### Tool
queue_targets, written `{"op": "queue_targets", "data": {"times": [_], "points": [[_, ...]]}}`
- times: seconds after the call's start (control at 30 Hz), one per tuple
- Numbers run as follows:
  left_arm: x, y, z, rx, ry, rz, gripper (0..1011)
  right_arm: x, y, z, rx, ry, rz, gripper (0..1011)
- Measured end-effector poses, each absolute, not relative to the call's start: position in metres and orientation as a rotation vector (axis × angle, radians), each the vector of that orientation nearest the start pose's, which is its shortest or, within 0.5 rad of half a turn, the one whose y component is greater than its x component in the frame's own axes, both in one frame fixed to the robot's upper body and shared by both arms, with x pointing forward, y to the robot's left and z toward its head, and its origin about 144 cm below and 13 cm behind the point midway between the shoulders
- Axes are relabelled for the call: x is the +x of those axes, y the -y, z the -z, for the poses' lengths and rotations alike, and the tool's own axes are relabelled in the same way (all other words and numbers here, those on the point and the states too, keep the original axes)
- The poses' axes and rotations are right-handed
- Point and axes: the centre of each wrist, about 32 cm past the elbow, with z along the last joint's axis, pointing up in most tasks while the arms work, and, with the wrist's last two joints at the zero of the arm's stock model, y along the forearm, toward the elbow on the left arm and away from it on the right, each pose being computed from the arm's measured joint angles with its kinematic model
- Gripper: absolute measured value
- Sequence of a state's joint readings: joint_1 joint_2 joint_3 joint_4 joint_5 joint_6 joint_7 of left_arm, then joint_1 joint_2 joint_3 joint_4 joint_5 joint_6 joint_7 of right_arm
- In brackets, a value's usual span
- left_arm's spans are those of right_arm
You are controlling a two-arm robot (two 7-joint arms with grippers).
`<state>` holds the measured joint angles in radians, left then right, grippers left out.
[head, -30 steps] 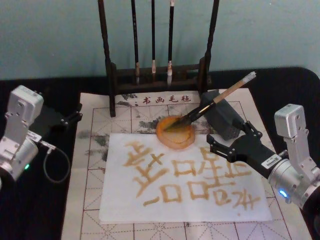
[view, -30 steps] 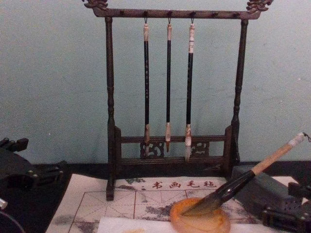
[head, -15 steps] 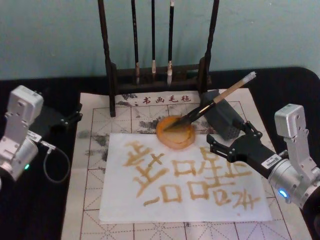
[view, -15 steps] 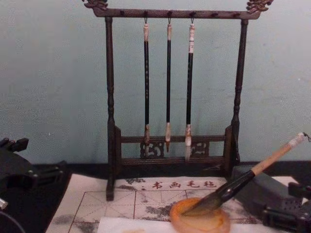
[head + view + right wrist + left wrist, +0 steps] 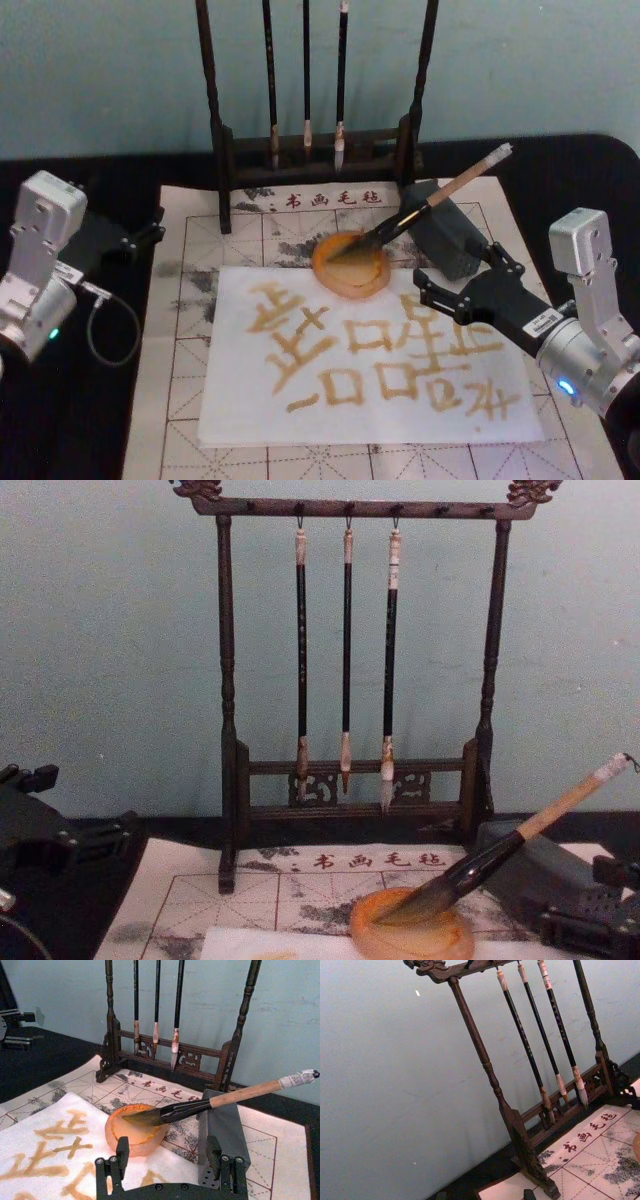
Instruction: Pick up the brush from the inkstone, write on the paper, then place the brush back to its original position.
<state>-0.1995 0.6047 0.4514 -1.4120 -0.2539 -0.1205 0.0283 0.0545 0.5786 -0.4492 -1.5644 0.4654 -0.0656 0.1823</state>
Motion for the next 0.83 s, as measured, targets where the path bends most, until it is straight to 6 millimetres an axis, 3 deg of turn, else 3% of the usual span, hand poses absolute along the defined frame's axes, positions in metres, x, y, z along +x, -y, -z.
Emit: {"op": "queue_targets", "data": {"times": [0.83], "points": [[0.4886, -0.3097, -1.1398, 0.304, 0.285, -1.248, 1001, 0.4443, 0.2725, -1.1284, -0.162, -0.015, 0.999, 1002]]}}
